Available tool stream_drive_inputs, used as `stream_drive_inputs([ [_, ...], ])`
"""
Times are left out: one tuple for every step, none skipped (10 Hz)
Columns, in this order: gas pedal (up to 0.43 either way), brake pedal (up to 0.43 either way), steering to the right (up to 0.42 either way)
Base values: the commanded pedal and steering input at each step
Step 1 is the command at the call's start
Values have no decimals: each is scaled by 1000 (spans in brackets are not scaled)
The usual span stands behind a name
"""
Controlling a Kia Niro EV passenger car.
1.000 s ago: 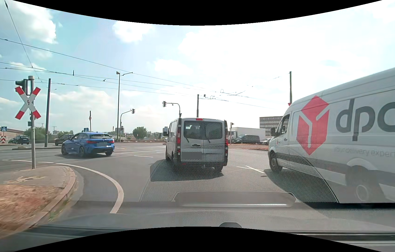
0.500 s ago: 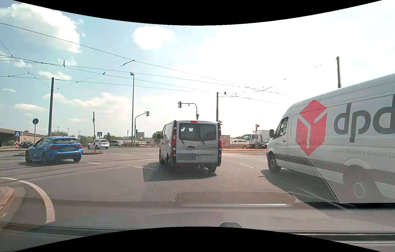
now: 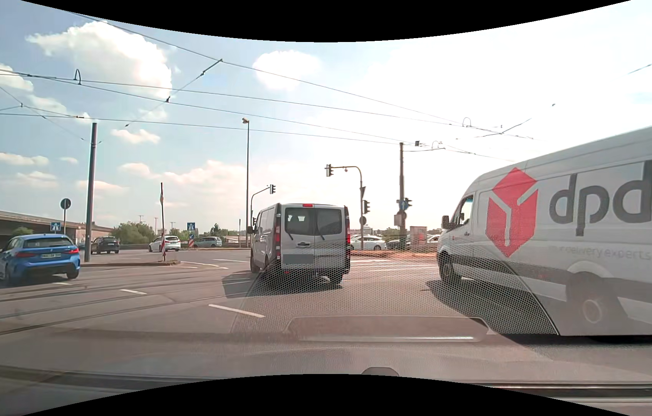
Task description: Follow the waypoints while adhering to traffic rules and regulations
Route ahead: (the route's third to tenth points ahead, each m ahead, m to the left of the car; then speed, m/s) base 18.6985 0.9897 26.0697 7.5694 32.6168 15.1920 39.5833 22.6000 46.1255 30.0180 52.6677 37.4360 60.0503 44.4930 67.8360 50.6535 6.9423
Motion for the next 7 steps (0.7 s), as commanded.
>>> stream_drive_inputs([
  [0, 0, -139],
  [8, 0, -139],
  [39, 0, -139],
  [39, 0, -141],
  [47, 0, -146],
  [47, 0, -147],
  [67, 0, -147],
])
